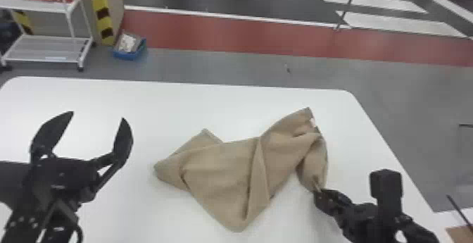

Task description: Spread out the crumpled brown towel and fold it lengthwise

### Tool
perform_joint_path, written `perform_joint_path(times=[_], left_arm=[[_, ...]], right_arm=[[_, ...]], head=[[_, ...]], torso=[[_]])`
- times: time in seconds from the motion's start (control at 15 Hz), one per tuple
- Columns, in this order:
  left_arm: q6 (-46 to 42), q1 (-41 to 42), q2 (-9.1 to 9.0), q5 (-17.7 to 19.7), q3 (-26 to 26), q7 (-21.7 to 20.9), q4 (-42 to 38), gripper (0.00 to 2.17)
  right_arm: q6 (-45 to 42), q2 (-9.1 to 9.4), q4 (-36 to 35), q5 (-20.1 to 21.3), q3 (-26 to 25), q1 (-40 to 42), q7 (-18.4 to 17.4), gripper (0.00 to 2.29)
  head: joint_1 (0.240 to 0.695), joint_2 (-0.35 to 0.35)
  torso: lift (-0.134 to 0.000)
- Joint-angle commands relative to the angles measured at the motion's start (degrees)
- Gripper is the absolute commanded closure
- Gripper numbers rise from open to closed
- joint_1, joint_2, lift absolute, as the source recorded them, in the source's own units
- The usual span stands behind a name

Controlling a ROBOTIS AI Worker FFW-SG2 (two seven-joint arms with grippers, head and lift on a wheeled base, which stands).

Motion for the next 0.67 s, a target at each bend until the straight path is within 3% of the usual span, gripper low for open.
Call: perform_joint_path(times=[0.0, 0.13, 0.33, 0.6], left_arm=[[0.0, 0.15, 0.03, 0.02, 0.11, -0.05, -0.07, 0.1], [0.0, 0.15, 0.03, 0.02, 0.02, -0.05, -0.07, 0.1], [0.0, 0.23, 0.03, -0.07, -0.06, -0.13, -0.07, 0.1], [0.0, 0.85, 0.47, 0.02, 0.29, -0.05, -0.6, 0.1]], right_arm=[[0.91, 0.0, -0.74, -0.18, -0.32, -0.22, 0.41, 1.36], [1.09, 0.18, -5.23, -2.11, -1.11, 1.01, 0.5, 1.36], [0.91, 0.7, -12.52, -8.26, -2.26, 1.71, 0.23, 1.36], [3.2, 1.23, -16.74, -12.57, -5.33, -5.06, -2.49, 1.36]], head=[[0.695, -0.208], [0.695, -0.206], [0.695, -0.2], [0.695, -0.171]], torso=[[-0.124], [-0.124], [-0.124], [-0.124]])
